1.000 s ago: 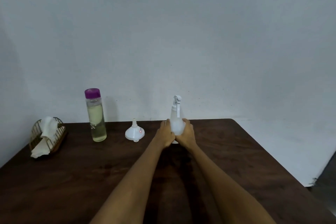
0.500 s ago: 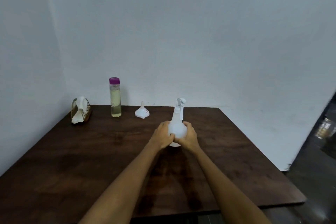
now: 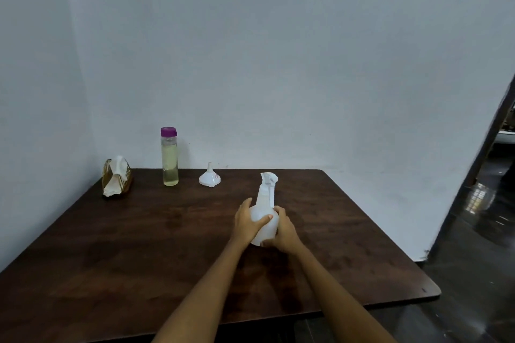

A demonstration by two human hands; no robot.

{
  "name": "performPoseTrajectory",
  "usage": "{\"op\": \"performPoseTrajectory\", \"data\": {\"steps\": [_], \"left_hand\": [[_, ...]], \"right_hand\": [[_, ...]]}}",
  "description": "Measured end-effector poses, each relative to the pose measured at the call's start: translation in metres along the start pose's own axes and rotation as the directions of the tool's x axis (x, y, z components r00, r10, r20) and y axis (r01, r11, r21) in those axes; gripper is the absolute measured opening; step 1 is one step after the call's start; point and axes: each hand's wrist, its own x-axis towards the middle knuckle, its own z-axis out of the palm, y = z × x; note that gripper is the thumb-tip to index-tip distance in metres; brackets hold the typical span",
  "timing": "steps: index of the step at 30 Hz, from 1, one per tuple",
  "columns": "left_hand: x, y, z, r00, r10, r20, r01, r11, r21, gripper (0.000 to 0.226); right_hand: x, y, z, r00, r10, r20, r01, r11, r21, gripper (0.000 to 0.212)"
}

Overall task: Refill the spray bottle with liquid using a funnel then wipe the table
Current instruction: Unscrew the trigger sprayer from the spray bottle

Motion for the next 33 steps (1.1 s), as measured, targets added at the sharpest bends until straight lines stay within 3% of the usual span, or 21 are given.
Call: {"op": "performPoseTrajectory", "data": {"steps": [5, 8, 10, 12, 13, 15, 18, 20, 22, 25, 29, 33], "left_hand": [[0.008, 0.000, 0.009, 0.998, 0.007, -0.066, -0.007, 1.000, 0.004, 0.068], [0.012, 0.003, 0.007, 0.999, 0.002, -0.054, -0.001, 1.000, 0.025, 0.065], [0.012, 0.004, 0.005, 0.999, -0.001, -0.039, 0.003, 0.999, 0.049, 0.065], [0.012, 0.004, 0.005, 1.000, -0.001, -0.025, 0.002, 0.998, 0.057, 0.066], [0.012, 0.004, 0.004, 1.000, 0.003, -0.021, -0.001, 0.998, 0.064, 0.067], [0.013, 0.004, 0.004, 1.000, 0.001, -0.014, 0.000, 0.997, 0.082, 0.068], [0.013, 0.005, 0.002, 1.000, -0.009, 0.000, 0.009, 0.989, 0.145, 0.072], [0.014, 0.006, 0.001, 1.000, 0.001, 0.009, -0.003, 0.984, 0.179, 0.074], [0.014, 0.006, 0.000, 1.000, 0.014, 0.012, -0.016, 0.980, 0.198, 0.074], [0.015, 0.007, 0.000, 1.000, 0.027, 0.009, -0.028, 0.978, 0.208, 0.074], [0.013, 0.010, 0.000, 0.999, 0.035, -0.014, -0.032, 0.976, 0.215, 0.072], [0.012, 0.008, 0.002, 0.999, 0.036, -0.019, -0.031, 0.977, 0.211, 0.070]], "right_hand": [[-0.003, 0.005, -0.016, 0.984, -0.107, 0.143, 0.094, 0.991, 0.094, 0.092], [0.009, -0.001, -0.028, 1.000, -0.029, 0.006, 0.028, 0.983, 0.182, 0.063], [0.019, -0.015, -0.038, 0.987, 0.084, -0.135, -0.029, 0.931, 0.363, 0.039], [0.028, -0.039, -0.054, 0.969, 0.155, -0.194, -0.029, 0.846, 0.532, 0.034], [0.032, -0.053, -0.063, 0.968, 0.156, -0.194, -0.022, 0.830, 0.558, 0.042], [0.038, -0.082, -0.081, 0.984, 0.097, -0.152, -0.016, 0.887, 0.462, 0.058], [0.048, -0.118, -0.094, 0.998, -0.029, -0.062, 0.026, 0.999, -0.044, 0.055], [0.053, -0.131, -0.093, 1.000, -0.026, -0.008, 0.021, 0.923, -0.384, 0.051], [0.056, -0.138, -0.086, 0.998, 0.046, 0.037, -0.017, 0.826, -0.564, 0.039], [0.059, -0.145, -0.076, 0.992, 0.111, 0.064, -0.040, 0.741, -0.671, 0.037], [0.060, -0.151, -0.076, 0.988, 0.113, 0.103, -0.010, 0.721, -0.693, 0.034], [0.052, -0.151, -0.080, 0.975, 0.038, 0.217, 0.133, 0.684, -0.717, 0.015]]}}
